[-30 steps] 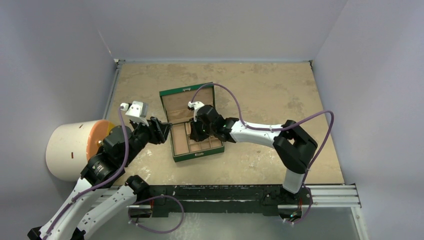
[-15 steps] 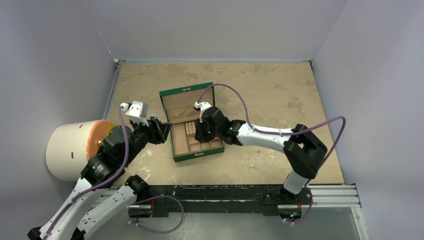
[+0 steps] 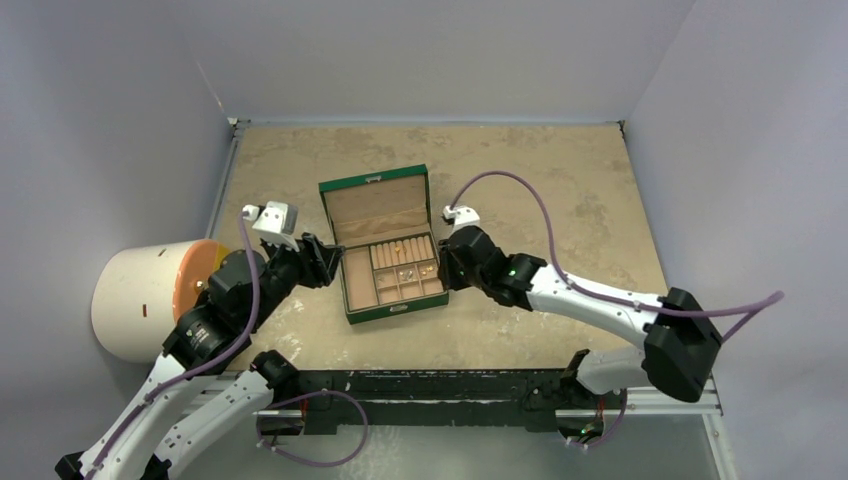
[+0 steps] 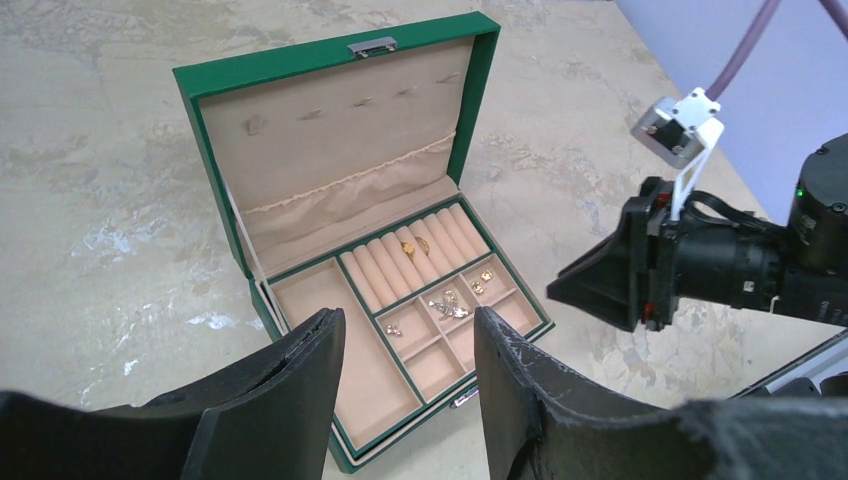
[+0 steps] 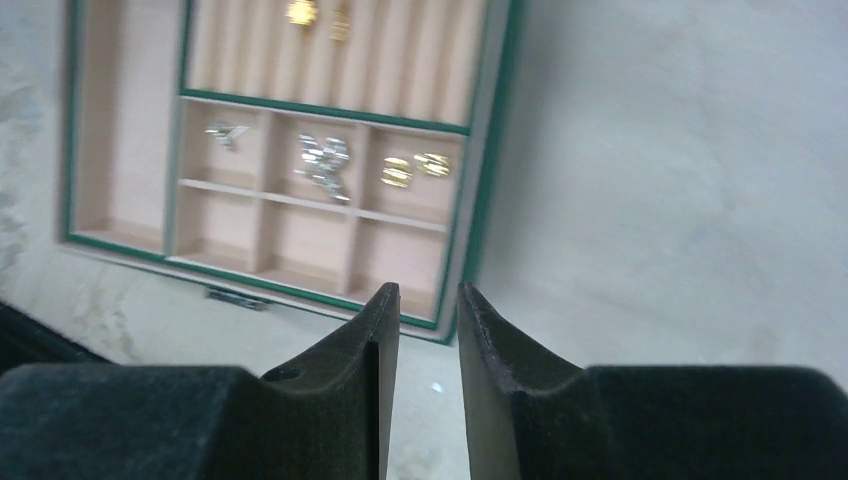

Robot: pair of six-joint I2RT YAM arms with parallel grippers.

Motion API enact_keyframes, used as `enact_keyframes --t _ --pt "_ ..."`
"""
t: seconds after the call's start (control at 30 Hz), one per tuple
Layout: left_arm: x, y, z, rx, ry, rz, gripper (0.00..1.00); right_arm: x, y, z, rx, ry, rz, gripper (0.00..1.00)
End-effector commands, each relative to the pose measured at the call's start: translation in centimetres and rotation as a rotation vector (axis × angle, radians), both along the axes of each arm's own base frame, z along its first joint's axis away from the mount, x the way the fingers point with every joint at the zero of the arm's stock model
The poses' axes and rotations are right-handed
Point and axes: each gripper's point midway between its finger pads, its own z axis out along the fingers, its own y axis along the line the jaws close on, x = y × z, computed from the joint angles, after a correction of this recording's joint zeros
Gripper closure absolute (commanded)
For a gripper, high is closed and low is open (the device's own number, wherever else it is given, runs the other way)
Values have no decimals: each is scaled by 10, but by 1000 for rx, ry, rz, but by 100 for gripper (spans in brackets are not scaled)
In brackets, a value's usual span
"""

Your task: Organize the mixed jewelry

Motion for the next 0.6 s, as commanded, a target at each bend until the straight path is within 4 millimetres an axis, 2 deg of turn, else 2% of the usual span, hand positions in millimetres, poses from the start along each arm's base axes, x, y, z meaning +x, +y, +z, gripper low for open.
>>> enact_keyframes --t 0.0,0.13,0.23,0.33,0.57 --pt "5 0 5 0 -22 9 50 1 -61 -9 -78 19 -226 69" --pt "6 -1 3 4 -15 9 50 -7 -107 -25 -98 73 -383 67" --pt "7 -1 2 7 -11 9 50 -12 -133 -36 -91 111 -477 67" --pt "8 -2 0 10 -5 11 50 -18 -153 -44 -97 130 -557 65" --pt "8 -2 -1 13 -2 12 50 -22 -181 -67 -149 188 -701 64"
